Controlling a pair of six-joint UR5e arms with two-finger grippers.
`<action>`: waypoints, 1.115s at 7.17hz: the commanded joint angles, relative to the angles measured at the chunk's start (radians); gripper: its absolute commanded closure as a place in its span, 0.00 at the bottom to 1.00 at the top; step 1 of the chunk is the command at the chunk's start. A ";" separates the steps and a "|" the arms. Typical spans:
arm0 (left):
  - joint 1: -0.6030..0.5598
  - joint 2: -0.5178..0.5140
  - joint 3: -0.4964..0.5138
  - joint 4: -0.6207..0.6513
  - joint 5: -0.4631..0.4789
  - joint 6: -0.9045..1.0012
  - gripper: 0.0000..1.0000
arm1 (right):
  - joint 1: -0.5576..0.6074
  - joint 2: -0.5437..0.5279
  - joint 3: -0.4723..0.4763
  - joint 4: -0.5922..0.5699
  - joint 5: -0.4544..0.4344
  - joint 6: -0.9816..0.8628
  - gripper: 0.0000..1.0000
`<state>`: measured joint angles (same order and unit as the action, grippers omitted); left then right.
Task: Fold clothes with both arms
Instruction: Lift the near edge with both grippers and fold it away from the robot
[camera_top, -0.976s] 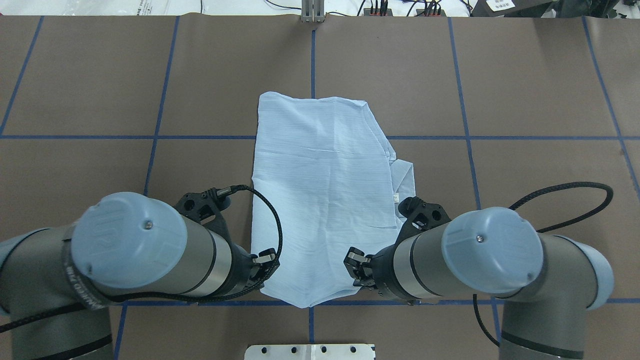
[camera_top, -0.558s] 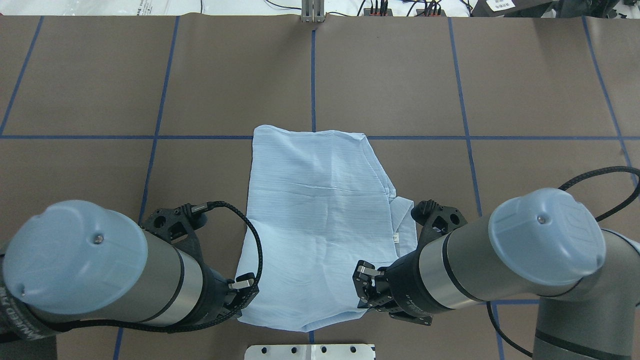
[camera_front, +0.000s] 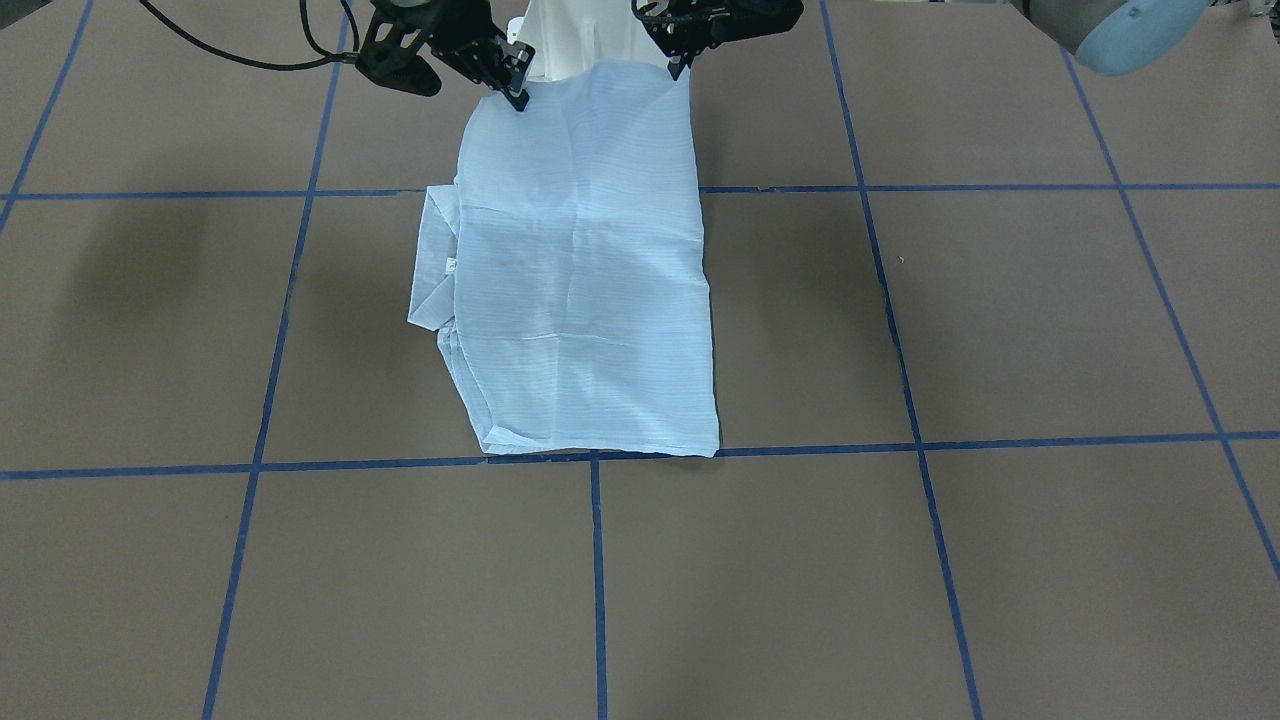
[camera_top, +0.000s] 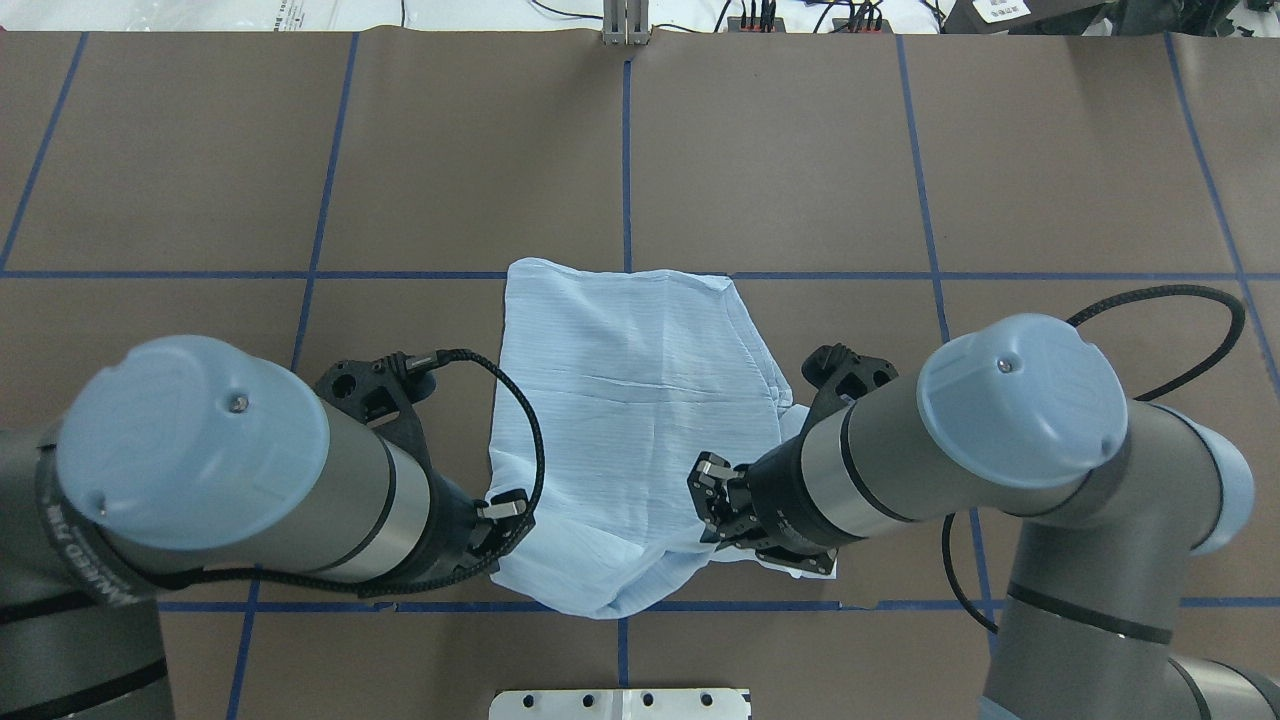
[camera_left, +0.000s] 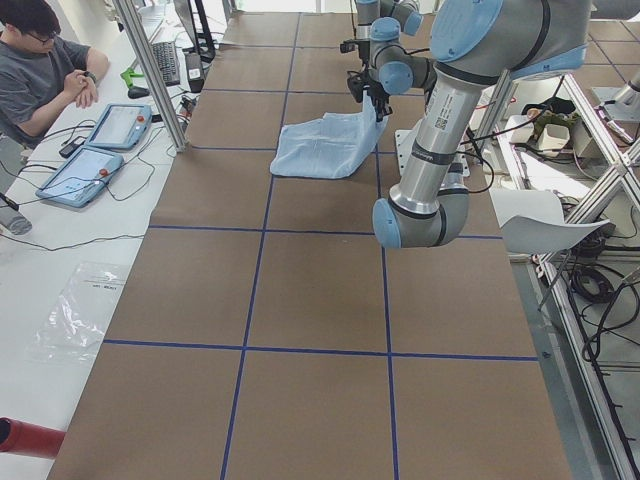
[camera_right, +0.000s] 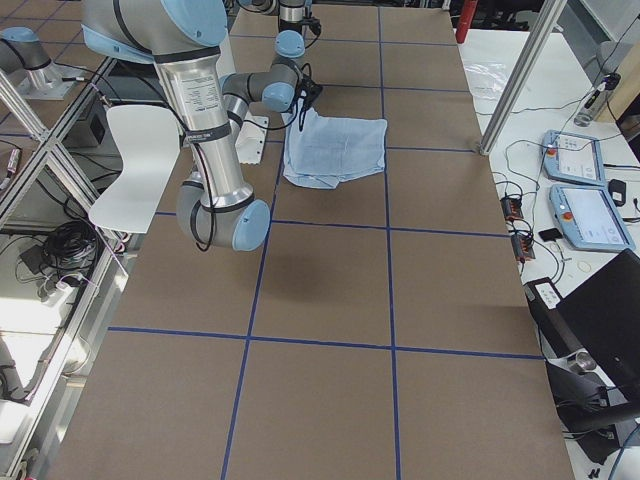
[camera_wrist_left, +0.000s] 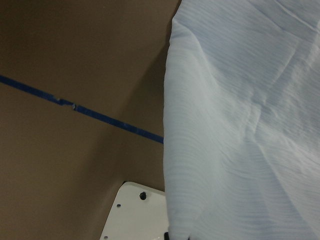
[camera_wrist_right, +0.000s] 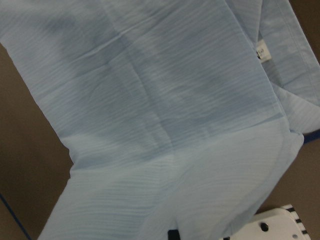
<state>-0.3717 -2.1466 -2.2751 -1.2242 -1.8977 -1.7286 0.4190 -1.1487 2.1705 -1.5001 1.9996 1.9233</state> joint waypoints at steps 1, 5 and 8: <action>-0.131 -0.004 0.183 -0.172 0.000 0.032 1.00 | 0.128 0.064 -0.142 0.011 -0.015 -0.058 1.00; -0.223 -0.042 0.452 -0.400 0.002 0.046 1.00 | 0.222 0.182 -0.490 0.194 -0.013 -0.159 1.00; -0.251 -0.045 0.558 -0.533 0.002 0.060 1.00 | 0.247 0.279 -0.635 0.205 -0.015 -0.200 1.00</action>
<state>-0.6112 -2.1891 -1.7624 -1.6999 -1.8960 -1.6709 0.6561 -0.8909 1.5767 -1.2991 1.9851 1.7412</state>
